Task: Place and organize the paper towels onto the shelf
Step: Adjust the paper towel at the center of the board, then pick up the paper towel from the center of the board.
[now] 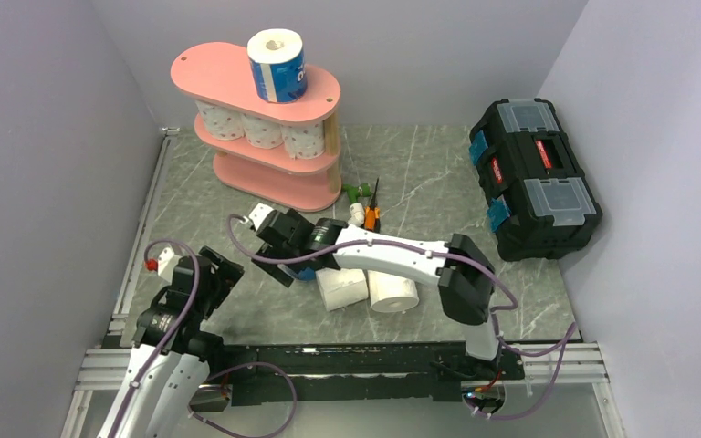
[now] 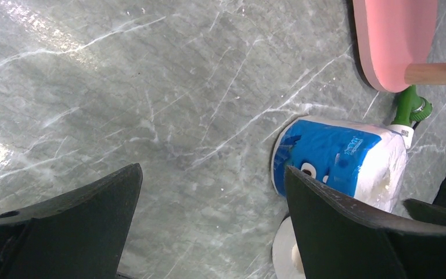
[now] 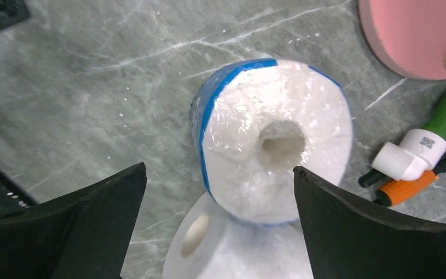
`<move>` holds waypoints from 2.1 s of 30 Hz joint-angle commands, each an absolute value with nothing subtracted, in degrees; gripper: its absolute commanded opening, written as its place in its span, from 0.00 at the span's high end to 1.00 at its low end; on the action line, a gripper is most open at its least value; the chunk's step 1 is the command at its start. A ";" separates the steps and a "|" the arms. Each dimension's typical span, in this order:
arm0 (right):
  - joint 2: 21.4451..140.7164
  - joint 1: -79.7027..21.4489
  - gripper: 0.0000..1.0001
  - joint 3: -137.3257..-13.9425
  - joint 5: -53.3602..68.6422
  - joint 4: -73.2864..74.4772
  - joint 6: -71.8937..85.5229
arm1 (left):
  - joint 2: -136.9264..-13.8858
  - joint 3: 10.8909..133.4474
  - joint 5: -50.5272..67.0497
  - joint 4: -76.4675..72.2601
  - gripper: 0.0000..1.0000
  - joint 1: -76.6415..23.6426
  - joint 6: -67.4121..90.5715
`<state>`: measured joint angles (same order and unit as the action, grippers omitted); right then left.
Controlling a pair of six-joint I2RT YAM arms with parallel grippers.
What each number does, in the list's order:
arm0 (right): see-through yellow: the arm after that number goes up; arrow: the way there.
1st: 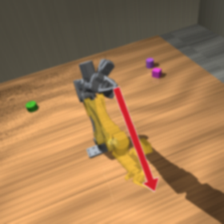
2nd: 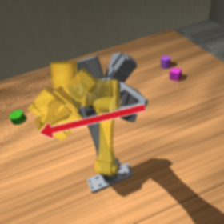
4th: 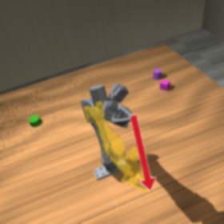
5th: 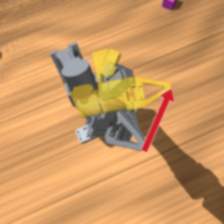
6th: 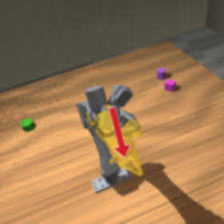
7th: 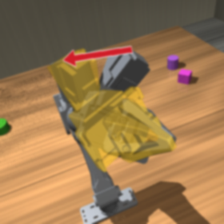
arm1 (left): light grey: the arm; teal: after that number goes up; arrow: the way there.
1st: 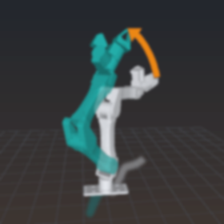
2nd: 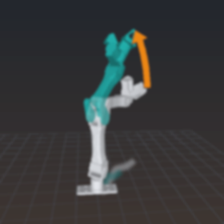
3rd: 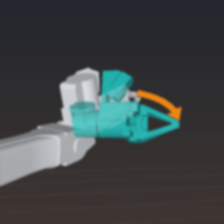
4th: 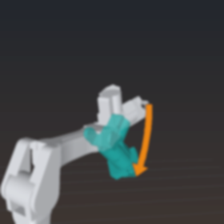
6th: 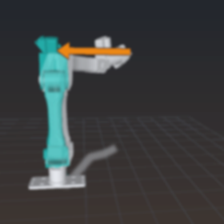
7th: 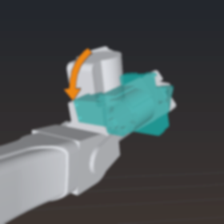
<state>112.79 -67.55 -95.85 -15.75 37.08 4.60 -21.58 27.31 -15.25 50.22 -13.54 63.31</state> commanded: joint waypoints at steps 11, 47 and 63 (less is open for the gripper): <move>70.92 -54.47 0.00 -59.92 -35.71 28.91 33.85 | -18.02 24.64 -2.97 23.61 0.01 -13.64 52.38; 38.98 -29.96 0.00 -37.09 -14.81 22.28 44.56 | -62.93 55.93 -16.30 51.48 0.01 -37.28 78.00; 40.34 -27.31 0.00 -35.26 -10.96 20.36 44.36 | -69.72 56.58 -17.83 50.91 0.04 -40.32 82.60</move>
